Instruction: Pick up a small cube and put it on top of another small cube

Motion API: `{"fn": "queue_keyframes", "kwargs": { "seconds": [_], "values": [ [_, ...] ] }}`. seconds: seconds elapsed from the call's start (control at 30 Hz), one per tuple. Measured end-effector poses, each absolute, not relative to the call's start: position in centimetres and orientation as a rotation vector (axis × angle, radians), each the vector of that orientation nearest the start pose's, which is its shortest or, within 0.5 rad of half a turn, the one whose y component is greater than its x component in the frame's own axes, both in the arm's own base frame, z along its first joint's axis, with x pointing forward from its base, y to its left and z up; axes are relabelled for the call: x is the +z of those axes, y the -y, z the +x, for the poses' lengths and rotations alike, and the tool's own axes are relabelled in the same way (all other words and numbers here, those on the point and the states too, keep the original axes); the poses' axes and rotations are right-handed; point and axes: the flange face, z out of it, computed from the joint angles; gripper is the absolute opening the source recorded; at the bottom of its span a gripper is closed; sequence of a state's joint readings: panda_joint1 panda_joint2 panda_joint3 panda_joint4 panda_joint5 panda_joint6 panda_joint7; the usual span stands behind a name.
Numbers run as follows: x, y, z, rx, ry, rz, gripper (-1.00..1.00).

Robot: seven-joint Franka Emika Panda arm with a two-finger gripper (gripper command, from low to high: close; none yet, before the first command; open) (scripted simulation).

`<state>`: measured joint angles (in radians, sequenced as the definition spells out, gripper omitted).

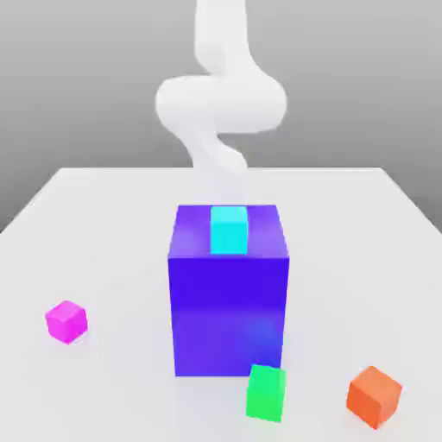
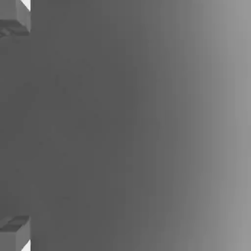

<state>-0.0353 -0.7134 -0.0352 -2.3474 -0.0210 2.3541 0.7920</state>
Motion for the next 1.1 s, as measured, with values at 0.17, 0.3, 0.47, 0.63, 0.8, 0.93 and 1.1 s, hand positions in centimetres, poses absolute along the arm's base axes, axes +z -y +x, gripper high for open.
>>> {"fn": "queue_keyframes", "kwargs": {
  "seconds": [0.17, 0.3, 0.47, 0.63, 0.8, 0.93, 1.1],
  "values": [
    [54.5, 10.7, 42.0, -0.770, -1.342, -2.550, 0.00],
    [45.3, 16.4, 42.0, -0.605, -1.505, -2.573, 0.00],
    [34.0, 22.4, 38.4, -0.376, -1.700, -2.561, 0.00],
    [23.7, 26.4, 31.5, -0.126, -1.886, -2.496, 0.00],
    [16.9, 27.1, 27.9, -0.006, -1.951, -2.464, 0.00],
    [13.1, 27.0, 27.7, -0.001, -1.953, -2.463, -1.00],
    [13.1, 27.0, 27.7, 0.001, -1.953, -2.463, -1.00]
  ]
}}
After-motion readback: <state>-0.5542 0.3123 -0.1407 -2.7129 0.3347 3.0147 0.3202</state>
